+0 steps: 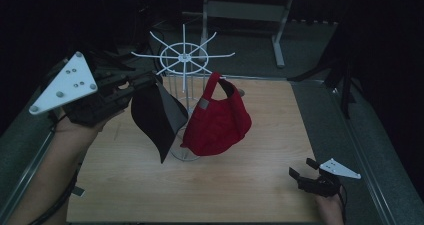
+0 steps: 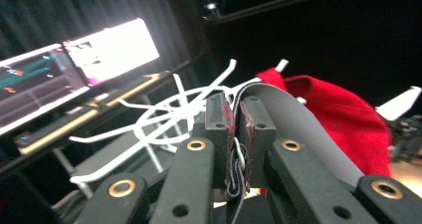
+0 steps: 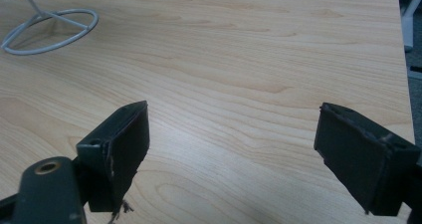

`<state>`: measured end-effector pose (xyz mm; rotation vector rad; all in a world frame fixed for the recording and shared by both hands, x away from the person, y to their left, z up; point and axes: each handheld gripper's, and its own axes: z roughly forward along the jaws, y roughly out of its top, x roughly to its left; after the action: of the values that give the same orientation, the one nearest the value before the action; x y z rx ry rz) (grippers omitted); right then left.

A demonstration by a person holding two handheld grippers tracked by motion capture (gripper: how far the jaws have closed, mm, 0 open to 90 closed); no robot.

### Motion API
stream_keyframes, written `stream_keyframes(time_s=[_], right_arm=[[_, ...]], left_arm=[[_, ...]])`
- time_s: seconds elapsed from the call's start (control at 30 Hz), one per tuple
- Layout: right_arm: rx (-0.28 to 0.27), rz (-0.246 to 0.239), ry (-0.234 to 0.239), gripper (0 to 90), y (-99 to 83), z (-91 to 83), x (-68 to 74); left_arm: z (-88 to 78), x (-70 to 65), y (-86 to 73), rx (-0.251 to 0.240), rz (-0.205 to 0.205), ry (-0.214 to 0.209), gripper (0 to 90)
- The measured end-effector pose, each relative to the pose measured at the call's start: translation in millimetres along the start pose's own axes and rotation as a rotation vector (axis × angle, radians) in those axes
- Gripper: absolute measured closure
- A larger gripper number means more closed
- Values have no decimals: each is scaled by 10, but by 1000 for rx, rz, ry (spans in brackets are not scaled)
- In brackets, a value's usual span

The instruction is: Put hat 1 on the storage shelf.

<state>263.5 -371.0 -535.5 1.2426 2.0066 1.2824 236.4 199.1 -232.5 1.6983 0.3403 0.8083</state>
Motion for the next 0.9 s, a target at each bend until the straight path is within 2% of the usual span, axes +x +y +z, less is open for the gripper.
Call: stream_keyframes(time_s=[0.23, 0.33, 0.47, 0.63, 0.77, 0.9], right_arm=[[2, -1, 1, 142, 1, 9, 7], [1, -1, -2, 142, -1, 5, 0], [-2, 3, -3, 142, -4, -4, -12], [-3, 4, -2, 142, -8, -4, -10], [-5, 6, -2, 142, -6, -5, -11], [-6, 7, -1, 142, -7, -9, -15]], left_arm=[[13, -81, -139, 21, -7, -42, 848], [16, -114, -210, 52, 0, -46, 847], [10, -115, -320, 78, -16, -39, 845], [-32, -107, -416, 62, -41, -31, 838], [-58, -93, -443, 56, -51, -35, 788], [-44, -105, -484, 83, -56, -54, 705]])
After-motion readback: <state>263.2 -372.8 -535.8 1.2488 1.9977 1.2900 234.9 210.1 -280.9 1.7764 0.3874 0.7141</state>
